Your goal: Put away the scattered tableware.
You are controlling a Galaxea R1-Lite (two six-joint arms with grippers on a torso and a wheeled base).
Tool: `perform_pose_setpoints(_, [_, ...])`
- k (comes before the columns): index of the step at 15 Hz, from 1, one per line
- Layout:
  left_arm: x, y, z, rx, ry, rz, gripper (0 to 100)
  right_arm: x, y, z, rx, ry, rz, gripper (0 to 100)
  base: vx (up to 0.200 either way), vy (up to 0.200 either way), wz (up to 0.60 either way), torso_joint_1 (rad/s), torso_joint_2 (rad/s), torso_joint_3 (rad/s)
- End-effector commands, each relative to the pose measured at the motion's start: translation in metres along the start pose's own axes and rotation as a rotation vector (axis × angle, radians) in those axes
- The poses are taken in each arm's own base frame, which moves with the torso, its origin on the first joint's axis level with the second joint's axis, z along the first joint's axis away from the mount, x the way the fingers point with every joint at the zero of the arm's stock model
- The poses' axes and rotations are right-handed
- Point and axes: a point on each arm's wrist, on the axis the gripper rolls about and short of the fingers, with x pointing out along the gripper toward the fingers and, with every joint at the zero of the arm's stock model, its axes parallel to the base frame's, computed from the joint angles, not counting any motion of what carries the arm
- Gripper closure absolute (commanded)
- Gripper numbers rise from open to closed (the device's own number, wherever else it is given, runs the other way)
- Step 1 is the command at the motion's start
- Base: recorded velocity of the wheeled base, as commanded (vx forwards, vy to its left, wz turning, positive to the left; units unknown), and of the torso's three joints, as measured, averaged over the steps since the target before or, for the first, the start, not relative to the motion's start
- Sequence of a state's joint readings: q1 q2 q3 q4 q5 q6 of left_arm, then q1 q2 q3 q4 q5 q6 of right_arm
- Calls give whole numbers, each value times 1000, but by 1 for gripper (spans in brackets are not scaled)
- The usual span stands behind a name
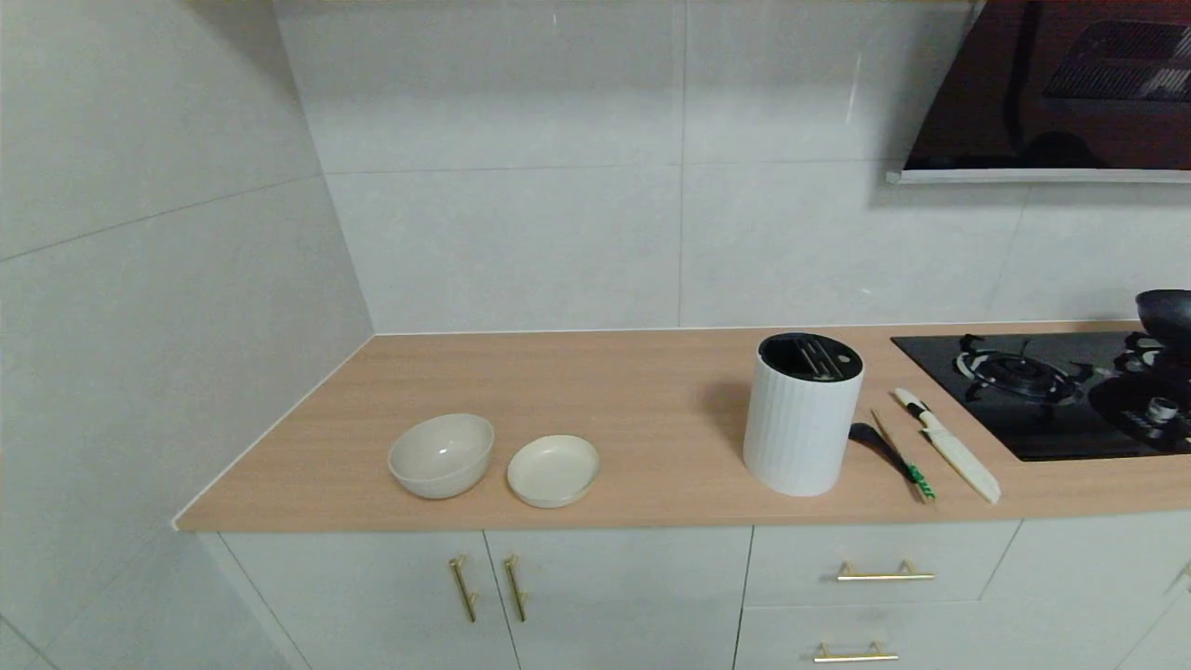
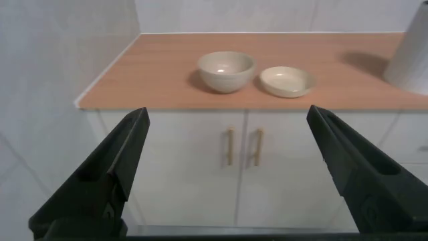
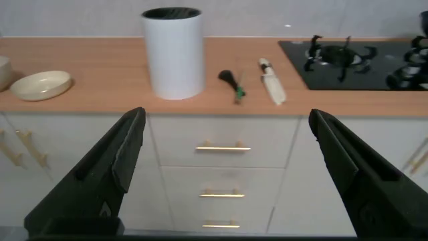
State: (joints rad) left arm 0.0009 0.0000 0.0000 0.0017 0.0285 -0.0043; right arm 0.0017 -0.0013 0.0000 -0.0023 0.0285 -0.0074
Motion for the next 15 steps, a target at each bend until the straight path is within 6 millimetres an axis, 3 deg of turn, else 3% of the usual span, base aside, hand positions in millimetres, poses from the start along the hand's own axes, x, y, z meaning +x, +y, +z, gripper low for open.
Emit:
perform_pose_setpoints(1, [0,0,0,0,0,1,0,0,0,0,0,1,2,0,0,200,0,7,2,12])
perform_pose_setpoints(15, [0,0,0,0,0,1,0,0,0,0,0,1,0,0,0,200,0,2,2,1])
